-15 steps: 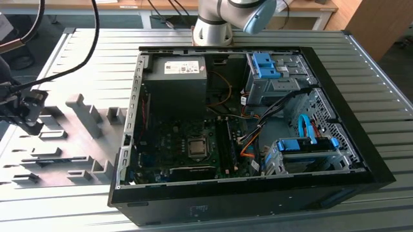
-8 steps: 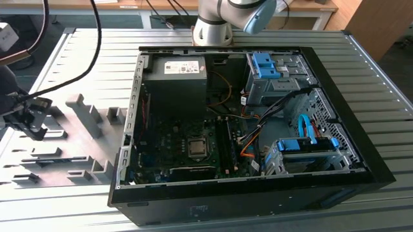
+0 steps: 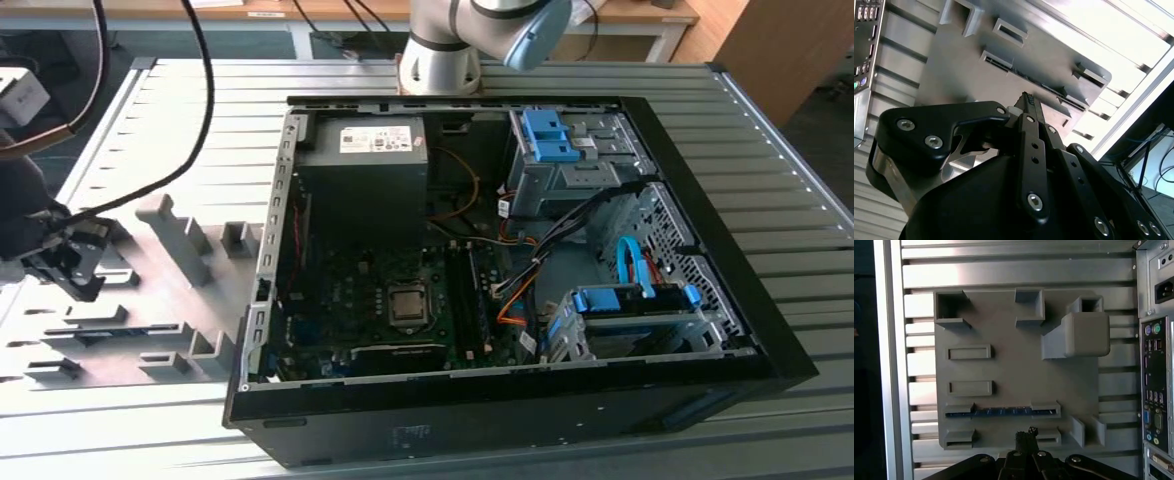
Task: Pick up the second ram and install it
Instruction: 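Reach for the second ram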
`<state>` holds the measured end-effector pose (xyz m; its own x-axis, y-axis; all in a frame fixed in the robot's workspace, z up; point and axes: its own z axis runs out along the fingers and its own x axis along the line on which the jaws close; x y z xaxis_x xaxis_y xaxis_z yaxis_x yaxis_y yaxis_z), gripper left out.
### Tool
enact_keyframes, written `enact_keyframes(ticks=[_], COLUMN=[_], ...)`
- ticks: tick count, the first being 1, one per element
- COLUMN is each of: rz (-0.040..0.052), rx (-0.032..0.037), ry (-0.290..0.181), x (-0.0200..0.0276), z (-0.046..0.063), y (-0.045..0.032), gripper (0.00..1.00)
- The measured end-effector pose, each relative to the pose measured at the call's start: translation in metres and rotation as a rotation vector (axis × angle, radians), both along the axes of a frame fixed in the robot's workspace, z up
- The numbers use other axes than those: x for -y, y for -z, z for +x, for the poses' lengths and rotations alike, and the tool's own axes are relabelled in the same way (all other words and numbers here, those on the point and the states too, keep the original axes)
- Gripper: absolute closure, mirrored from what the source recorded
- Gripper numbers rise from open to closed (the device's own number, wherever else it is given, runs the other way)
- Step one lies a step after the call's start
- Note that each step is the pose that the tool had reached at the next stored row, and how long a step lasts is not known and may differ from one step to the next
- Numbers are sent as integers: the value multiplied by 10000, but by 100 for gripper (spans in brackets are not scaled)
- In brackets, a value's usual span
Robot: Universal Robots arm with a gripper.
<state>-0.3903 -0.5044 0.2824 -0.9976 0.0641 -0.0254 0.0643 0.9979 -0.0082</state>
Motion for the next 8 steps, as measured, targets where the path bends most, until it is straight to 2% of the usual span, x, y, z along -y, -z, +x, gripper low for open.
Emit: enact_keyframes(ticks=[8], rz=[0], rx=[-8], ry=[0], x=[17], z=[0], y=[144], gripper=[90])
